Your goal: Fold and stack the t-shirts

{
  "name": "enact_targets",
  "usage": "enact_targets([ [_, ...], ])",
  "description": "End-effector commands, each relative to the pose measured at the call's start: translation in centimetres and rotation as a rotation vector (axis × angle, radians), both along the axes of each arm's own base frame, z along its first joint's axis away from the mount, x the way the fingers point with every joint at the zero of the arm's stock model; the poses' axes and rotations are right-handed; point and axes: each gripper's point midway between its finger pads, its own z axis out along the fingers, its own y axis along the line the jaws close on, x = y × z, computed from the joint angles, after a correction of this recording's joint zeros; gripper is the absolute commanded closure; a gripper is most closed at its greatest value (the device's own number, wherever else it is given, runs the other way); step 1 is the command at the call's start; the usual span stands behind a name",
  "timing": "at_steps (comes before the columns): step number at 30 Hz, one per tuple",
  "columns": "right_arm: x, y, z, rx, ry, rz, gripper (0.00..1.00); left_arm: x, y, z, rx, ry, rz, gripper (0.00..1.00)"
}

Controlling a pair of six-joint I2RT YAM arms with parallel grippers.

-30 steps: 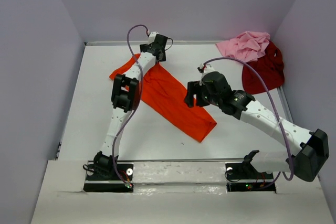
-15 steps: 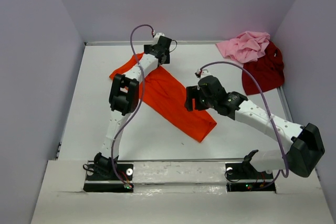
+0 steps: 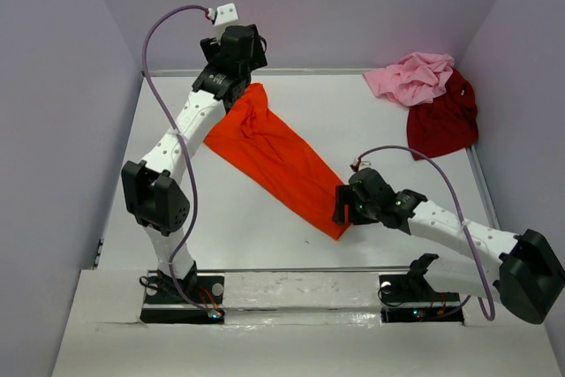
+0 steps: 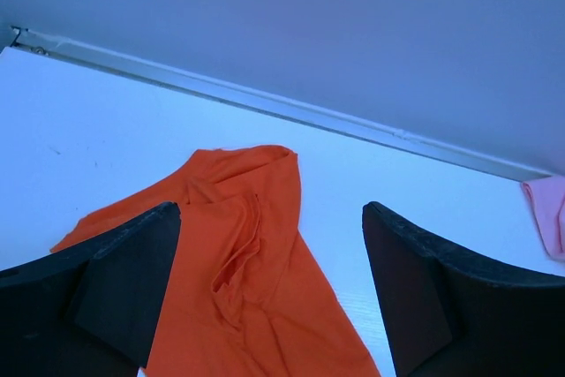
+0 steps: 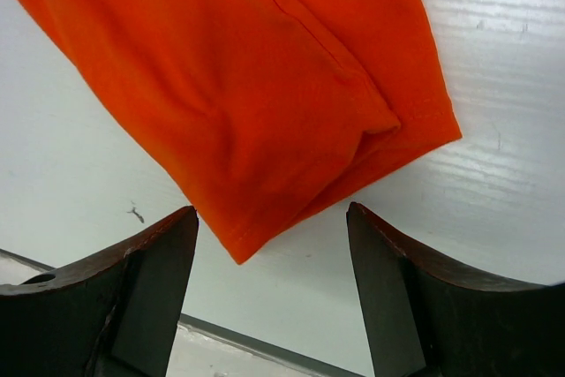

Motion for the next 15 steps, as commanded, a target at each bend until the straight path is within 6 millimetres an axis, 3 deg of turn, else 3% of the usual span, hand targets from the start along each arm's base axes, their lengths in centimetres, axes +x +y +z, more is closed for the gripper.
enact_targets([
  [1,0.1,0.9,0.0,0.052,-0.011,-0.005,0.26,-1.6,0.0,-2.6,0.008,0.051,-0.003,0.06],
  [2,0.2,1.0,0.0,0.054,-0.012,-0.006,0.26,-1.9,0.1,-1.7,-0.002,0.035,-0.004,0.06],
  [3,0.3,1.1,0.0,0.055,-0.015,-0.004,0.26,-2.3,0.0,-2.5,-0.002,0.050,-0.016,0.06],
  [7,1.0,1.7,0.2,0.052,-0.026,0.008,0.26,-4.2,0.3,-1.9,-0.016,0.027,-0.026,0.06],
  [8,1.1,1.8,0.5,0.055,-0.029,0.010,0.26,-4.8,0.3,-2.9,-0.010,0.046,-0.029,0.07],
  [11,1.6,2.4,2.1,0.084,-0.060,0.018,0.26,-5.8,0.3,-3.2,-0.029,0.036,-0.039,0.07],
  [12,1.7,2.4,2.5,0.087,-0.068,0.022,0.26,-6.3,0.2,-4.5,-0.029,0.059,-0.044,0.06],
  [15,2.1,2.8,3.5,0.091,-0.081,0.033,0.26,-7.2,-0.2,-5.4,-0.035,0.065,-0.065,0.06],
])
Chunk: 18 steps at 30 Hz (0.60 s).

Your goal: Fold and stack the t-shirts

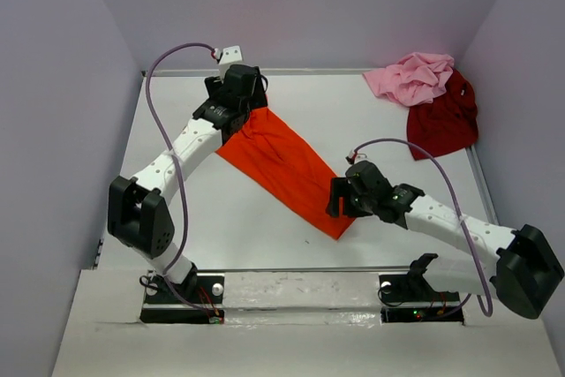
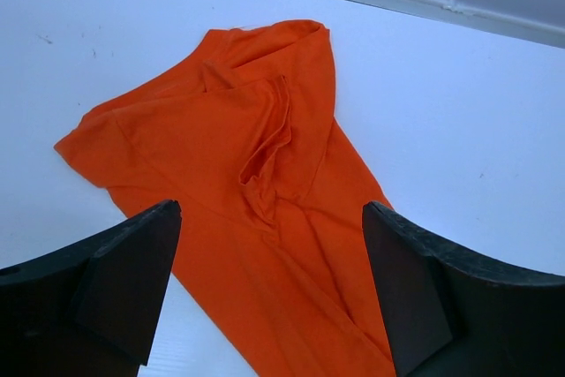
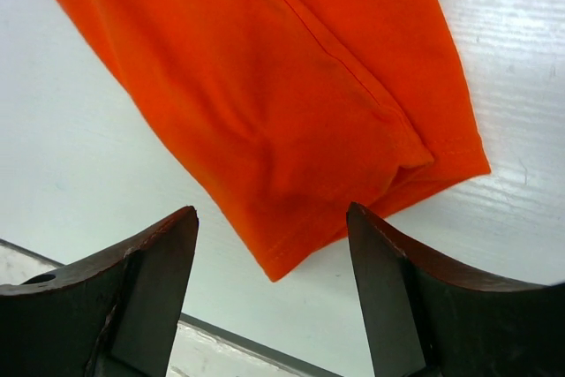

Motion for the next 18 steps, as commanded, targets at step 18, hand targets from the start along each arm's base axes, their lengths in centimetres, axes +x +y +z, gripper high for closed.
enact_targets([
  [18,0.9,4.0,-4.6,0.050,0.089,0.075,0.27,-3.9,0.4,7.7,-0.112,-0.186,-0.037,0.06],
])
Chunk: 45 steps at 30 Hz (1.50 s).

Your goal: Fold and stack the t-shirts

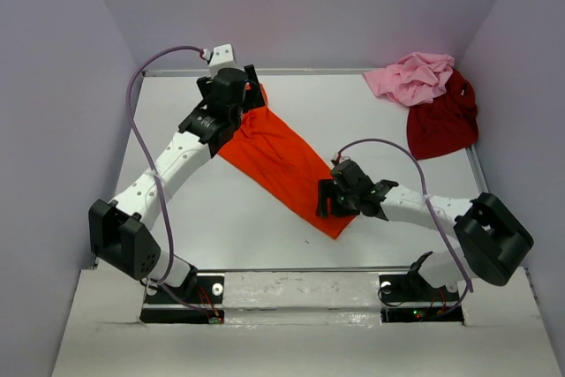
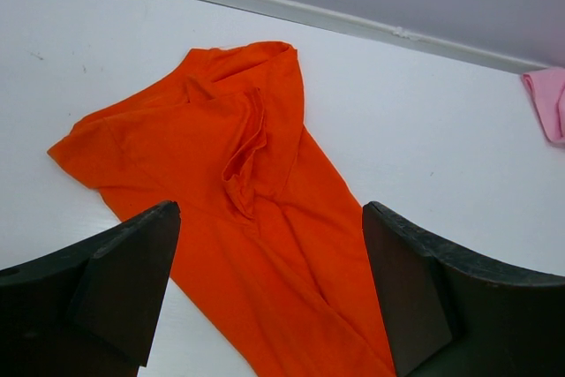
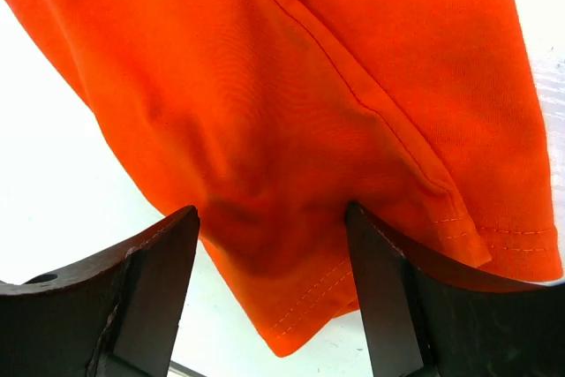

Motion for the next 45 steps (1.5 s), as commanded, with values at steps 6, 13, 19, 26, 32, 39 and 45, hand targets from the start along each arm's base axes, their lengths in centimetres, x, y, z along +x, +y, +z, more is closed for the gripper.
enact_targets([
  [6,-3.2,2.8,-3.0,0.055,0.074,0.087,0.27,-1.0,0.8,4.5,-0.030,-0.096,-0.001,0.06],
  [13,-7.9,6.4,-5.8,0.019,0.145,0.209,0.27,-0.3,2.0,6.1,-0.028,-0.110,0.030,0.06],
  [19,-9.6,9.1,-6.2,-0.023,0.141,0.307,0.27,0.3,2.4,8.1,-0.044,-0.138,0.025,0.06],
  [26,-11.1,11.0,-4.9,0.009,0.138,0.410,0.27,1.3,2.9,8.8,-0.047,-0.134,0.013,0.06],
  [32,-11.2,11.6,-1.7,0.013,0.088,0.473,0.27,1.5,3.3,7.5,-0.044,-0.113,0.017,0.06],
  [39,-3.2,16.8,16.5,0.150,-0.378,0.440,0.25,-1.0,4.7,4.8,-0.054,-0.093,0.046,0.06],
  [45,4.3,20.2,18.9,0.163,-0.437,0.401,0.25,-3.7,6.6,5.3,-0.042,-0.112,0.081,0.06],
])
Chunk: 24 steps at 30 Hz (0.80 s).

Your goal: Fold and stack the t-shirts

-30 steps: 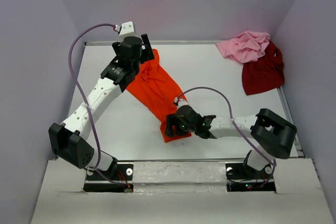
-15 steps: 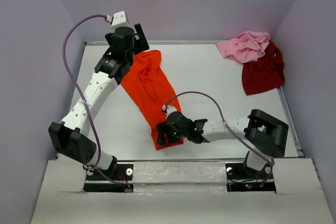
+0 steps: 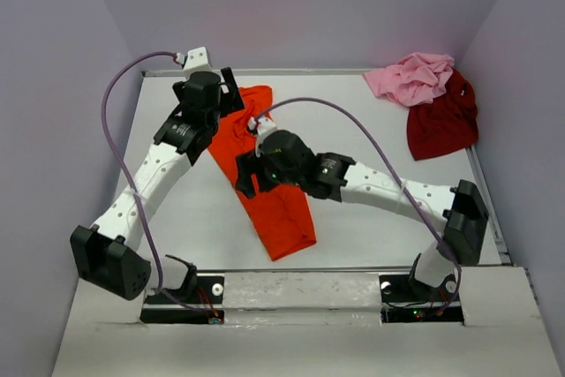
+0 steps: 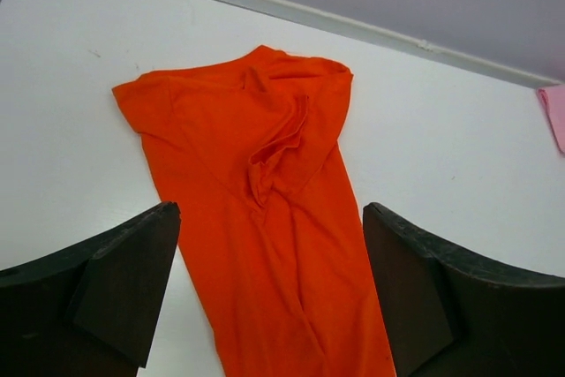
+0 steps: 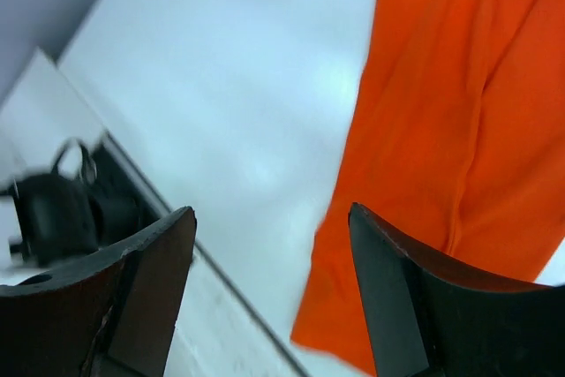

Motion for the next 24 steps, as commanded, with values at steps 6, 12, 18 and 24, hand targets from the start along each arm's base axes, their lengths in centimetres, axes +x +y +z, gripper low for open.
enact_targets([
  [6,18.2,2.1,-2.7,-0.031,-0.060,-0.149,0.25,-6.3,6.1,4.9,-0.013,-0.196,0.172,0.05],
  [12,27.0,3.9,-4.9,-0.033,-0.061,-0.154,0.25,-9.1,9.2,3.6,0.041,-0.214,0.277,0.05],
  [18,30.7,1.6,-8.4,0.009,-0.033,-0.172,0.24,-6.5,7.6,-0.9,0.044,-0.063,0.258,0.06],
  [24,32.4,2.6,-5.3,0.094,-0.120,-0.056,0.24,-6.8,7.7,-1.3,0.030,-0.089,0.257,0.06],
])
